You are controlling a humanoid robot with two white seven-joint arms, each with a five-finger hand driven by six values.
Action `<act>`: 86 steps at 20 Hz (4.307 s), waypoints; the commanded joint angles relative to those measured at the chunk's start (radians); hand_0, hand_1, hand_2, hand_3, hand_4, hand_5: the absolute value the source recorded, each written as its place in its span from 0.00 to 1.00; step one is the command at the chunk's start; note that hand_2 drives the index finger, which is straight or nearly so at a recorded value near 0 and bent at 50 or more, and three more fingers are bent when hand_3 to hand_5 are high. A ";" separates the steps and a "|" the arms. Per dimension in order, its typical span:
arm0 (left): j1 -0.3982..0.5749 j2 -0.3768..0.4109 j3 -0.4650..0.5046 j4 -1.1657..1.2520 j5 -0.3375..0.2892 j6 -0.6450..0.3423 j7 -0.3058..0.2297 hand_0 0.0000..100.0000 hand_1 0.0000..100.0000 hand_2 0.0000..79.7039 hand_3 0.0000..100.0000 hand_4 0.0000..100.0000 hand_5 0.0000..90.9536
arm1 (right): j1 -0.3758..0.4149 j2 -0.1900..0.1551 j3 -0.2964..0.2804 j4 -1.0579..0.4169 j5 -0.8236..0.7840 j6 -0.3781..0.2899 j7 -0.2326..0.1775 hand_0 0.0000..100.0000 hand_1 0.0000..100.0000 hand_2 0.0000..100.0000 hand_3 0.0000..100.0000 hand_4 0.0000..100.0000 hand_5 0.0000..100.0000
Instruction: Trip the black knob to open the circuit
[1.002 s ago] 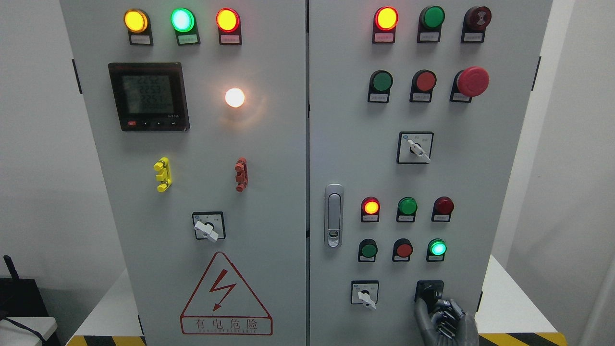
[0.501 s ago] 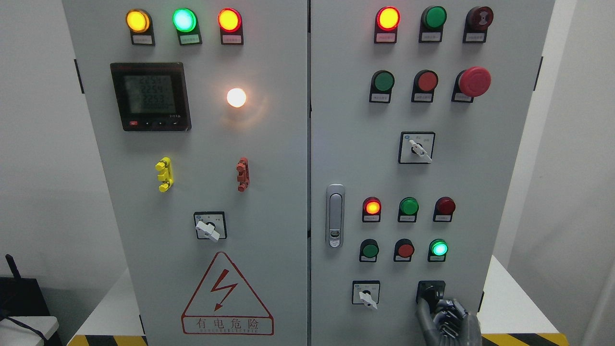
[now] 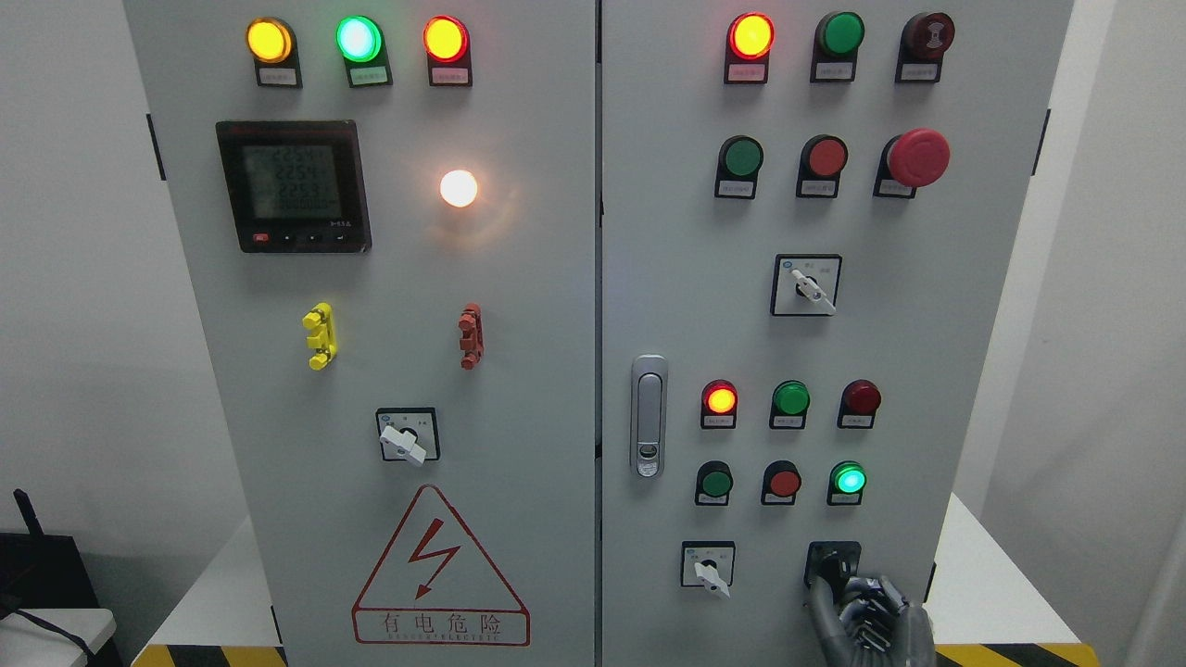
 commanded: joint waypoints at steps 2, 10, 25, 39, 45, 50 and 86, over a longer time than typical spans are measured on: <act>-0.008 0.000 0.000 0.000 -0.032 0.000 0.001 0.12 0.39 0.00 0.00 0.00 0.00 | 0.001 -0.002 0.002 0.000 0.037 -0.009 0.000 0.49 0.79 0.54 0.87 0.91 0.95; -0.008 0.000 0.000 0.000 -0.034 0.000 0.001 0.12 0.39 0.00 0.00 0.00 0.00 | 0.002 -0.002 0.002 0.000 0.038 -0.014 0.003 0.50 0.80 0.54 0.87 0.90 0.94; -0.008 0.000 0.000 0.000 -0.032 0.000 0.001 0.12 0.39 0.00 0.00 0.00 0.00 | 0.005 -0.005 0.003 0.000 0.052 -0.034 0.008 0.49 0.82 0.46 0.84 0.89 0.94; -0.008 -0.001 0.000 0.000 -0.034 0.000 0.001 0.12 0.39 0.00 0.00 0.00 0.00 | 0.007 -0.005 0.008 -0.002 0.050 -0.034 0.008 0.36 0.80 0.46 0.85 0.90 0.94; -0.008 0.000 0.000 0.000 -0.032 0.000 0.001 0.12 0.39 0.00 0.00 0.00 0.00 | 0.008 -0.005 0.009 -0.002 0.052 -0.034 0.008 0.34 0.80 0.47 0.85 0.90 0.94; -0.008 0.000 0.000 0.000 -0.032 0.000 0.001 0.12 0.39 0.00 0.00 0.00 0.00 | 0.016 -0.008 0.009 -0.002 0.052 -0.045 0.008 0.32 0.81 0.44 0.85 0.90 0.94; -0.008 0.000 0.000 0.000 -0.034 0.000 0.001 0.12 0.39 0.00 0.00 0.00 0.00 | 0.251 -0.103 -0.001 -0.003 0.040 -0.466 0.122 0.15 0.44 0.13 0.39 0.41 0.42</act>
